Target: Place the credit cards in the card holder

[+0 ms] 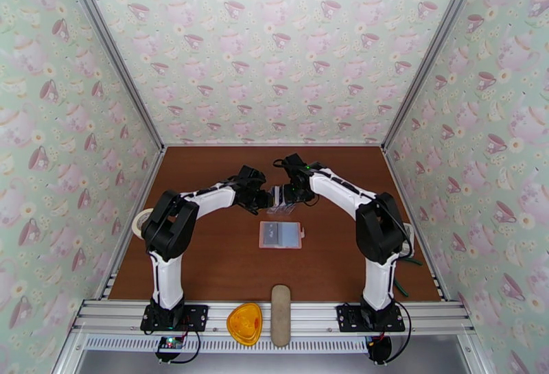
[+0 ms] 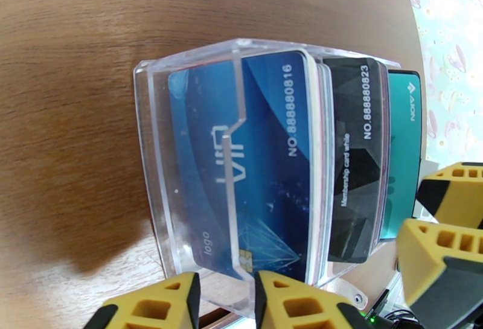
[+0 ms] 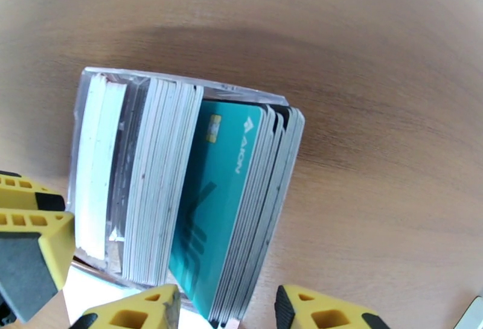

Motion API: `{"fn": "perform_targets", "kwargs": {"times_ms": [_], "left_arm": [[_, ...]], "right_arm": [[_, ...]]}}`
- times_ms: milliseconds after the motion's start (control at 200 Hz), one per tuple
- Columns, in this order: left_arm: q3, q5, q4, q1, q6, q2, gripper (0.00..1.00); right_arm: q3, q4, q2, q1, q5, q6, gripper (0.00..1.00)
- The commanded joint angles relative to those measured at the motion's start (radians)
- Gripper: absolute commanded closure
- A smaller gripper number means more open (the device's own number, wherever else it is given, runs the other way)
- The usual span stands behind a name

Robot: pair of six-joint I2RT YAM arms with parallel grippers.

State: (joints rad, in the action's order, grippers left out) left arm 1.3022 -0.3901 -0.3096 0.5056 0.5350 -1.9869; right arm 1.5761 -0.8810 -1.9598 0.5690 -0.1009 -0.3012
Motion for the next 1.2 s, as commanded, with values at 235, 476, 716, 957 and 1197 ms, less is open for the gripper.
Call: {"fn": "perform_targets", "kwargs": {"times_ms": [235,476,716,957,1197], "left_arm": [[-0.026,0.016,-0.033,-0.016,0.002,0.005,0.69],[-0.029,0.017,-0.032,-0.018,0.002,0.006,0.69],[-0.034,0.016,-0.031,-0.018,0.002,0.008,0.69],[-0.03,0.011,-0.031,-0.021,0.001,0.01,0.69],[-0.024,0.007,-0.028,-0.02,0.003,0.003,0.69]], "right_arm": [[-0.007,-0.003,-0.013,-0.011,-0.026,0.01,0.53],[0.017,-0.026,0.008,-0.026,-0.053,0.018,0.56],[0.033,-0.037,0.012,-0.028,-0.062,0.018,0.62],[0.047,-0.06,0.019,-0.028,-0.075,0.021,0.63],[0.063,-0.072,0.024,-0.028,-0.062,0.024,0.73]]}}
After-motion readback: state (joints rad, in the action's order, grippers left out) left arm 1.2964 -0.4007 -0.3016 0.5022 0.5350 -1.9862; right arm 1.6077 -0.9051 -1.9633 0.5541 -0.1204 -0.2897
